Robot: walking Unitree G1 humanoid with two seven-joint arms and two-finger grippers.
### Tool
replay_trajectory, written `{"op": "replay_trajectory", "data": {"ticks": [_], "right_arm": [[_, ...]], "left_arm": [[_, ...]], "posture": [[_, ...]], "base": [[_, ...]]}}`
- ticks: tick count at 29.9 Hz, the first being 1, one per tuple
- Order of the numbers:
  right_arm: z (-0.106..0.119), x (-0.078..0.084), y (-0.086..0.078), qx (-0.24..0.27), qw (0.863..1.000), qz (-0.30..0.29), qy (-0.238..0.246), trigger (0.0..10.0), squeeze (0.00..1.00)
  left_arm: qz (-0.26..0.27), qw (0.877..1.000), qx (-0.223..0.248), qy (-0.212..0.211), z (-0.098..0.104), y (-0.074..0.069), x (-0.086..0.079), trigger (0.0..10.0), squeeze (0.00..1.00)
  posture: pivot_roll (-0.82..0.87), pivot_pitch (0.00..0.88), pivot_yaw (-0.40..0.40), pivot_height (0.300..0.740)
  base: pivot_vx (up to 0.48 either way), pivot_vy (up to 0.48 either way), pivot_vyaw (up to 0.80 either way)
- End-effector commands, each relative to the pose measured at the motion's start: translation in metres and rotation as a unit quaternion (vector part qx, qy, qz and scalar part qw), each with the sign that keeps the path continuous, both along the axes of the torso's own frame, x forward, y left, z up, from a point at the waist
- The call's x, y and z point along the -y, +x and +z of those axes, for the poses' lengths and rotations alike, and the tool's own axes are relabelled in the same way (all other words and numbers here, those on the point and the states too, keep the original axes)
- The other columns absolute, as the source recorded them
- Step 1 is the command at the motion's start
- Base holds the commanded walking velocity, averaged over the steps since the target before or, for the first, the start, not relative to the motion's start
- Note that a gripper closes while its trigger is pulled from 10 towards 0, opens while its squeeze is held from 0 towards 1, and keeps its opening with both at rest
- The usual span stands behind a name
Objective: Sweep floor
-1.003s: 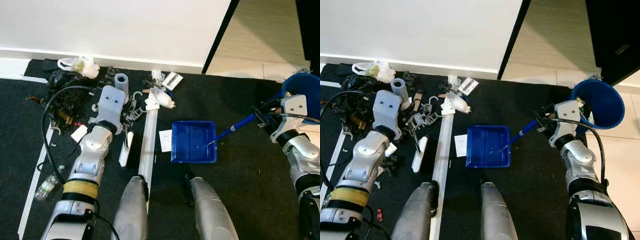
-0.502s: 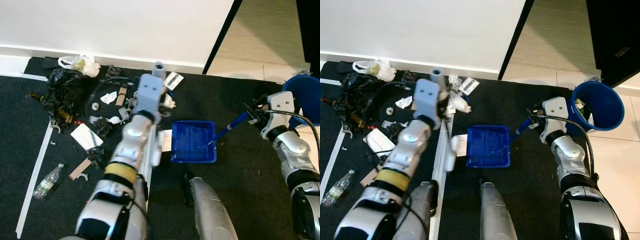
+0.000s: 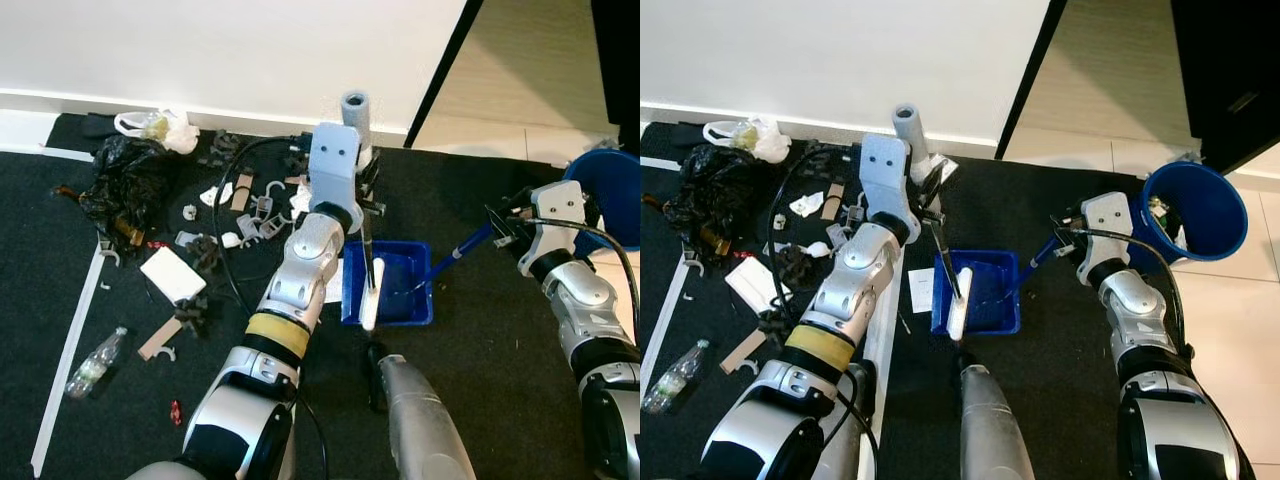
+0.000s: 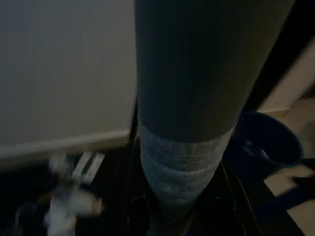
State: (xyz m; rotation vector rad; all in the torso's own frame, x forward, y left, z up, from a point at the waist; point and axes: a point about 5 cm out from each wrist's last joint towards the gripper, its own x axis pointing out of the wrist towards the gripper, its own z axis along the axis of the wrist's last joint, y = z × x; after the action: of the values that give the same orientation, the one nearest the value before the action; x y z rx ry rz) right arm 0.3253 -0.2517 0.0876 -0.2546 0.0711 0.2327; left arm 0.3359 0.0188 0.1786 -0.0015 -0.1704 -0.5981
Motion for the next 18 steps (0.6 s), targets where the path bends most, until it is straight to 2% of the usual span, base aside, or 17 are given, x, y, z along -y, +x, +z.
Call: {"op": "replay_trajectory", "data": {"ticks": [1,3,4,7,8,9,12,15,18], "right_arm": [[-0.037,0.007,-0.023,-0.097,0.994,-0.001,-0.039,0.0,0.00],[-0.030,0.018,-0.022,-0.091,0.995,-0.011,-0.049,0.0,0.00],[-0.030,0.018,-0.022,-0.091,0.995,-0.011,-0.049,0.0,0.00],[-0.017,0.044,-0.023,-0.087,0.993,-0.045,-0.066,0.0,0.00],[-0.017,0.044,-0.023,-0.087,0.993,-0.045,-0.066,0.0,0.00],[-0.014,0.050,-0.023,-0.087,0.992,-0.053,-0.071,0.0,0.00],[-0.014,0.050,-0.023,-0.087,0.992,-0.053,-0.071,0.0,0.00],[-0.009,0.063,-0.027,-0.090,0.990,-0.065,-0.085,0.0,0.00],[-0.009,0.065,-0.028,-0.091,0.990,-0.066,-0.087,0.0,0.00]], "left_arm": [[-0.041,0.998,0.037,0.023,0.013,-0.006,0.009,10.0,0.00],[-0.018,0.998,0.037,0.054,0.008,-0.004,-0.022,10.0,0.00],[-0.018,0.998,0.037,0.054,0.008,-0.004,-0.022,10.0,0.00],[0.057,0.996,0.028,0.070,0.003,0.005,-0.075,10.0,0.00],[0.057,0.996,0.028,0.070,0.003,0.005,-0.075,10.0,0.00],[0.074,0.994,0.025,0.075,0.002,0.007,-0.087,10.0,0.00],[0.074,0.994,0.025,0.075,0.002,0.007,-0.087,10.0,0.00],[0.106,0.990,0.012,0.095,-0.006,0.007,-0.114,10.0,0.00],[0.111,0.989,0.006,0.100,-0.009,0.004,-0.120,10.0,0.00]], "posture": [[0.12,0.328,-0.046,0.740],[0.13,0.329,-0.049,0.740],[0.13,0.329,-0.049,0.740],[0.12,0.332,-0.052,0.740],[0.12,0.332,-0.052,0.740],[0.12,0.337,-0.054,0.740],[0.12,0.337,-0.054,0.740],[0.12,0.342,-0.056,0.740],[0.12,0.341,-0.054,0.740]], "base": [[0.000,0.000,0.00],[0.000,0.000,0.00],[0.000,0.000,0.00],[0.000,0.000,0.00],[0.000,0.000,0.00],[0.000,0.000,0.00],[0.000,0.000,0.00],[0.000,0.000,0.00],[0.000,0.000,0.00]]}}
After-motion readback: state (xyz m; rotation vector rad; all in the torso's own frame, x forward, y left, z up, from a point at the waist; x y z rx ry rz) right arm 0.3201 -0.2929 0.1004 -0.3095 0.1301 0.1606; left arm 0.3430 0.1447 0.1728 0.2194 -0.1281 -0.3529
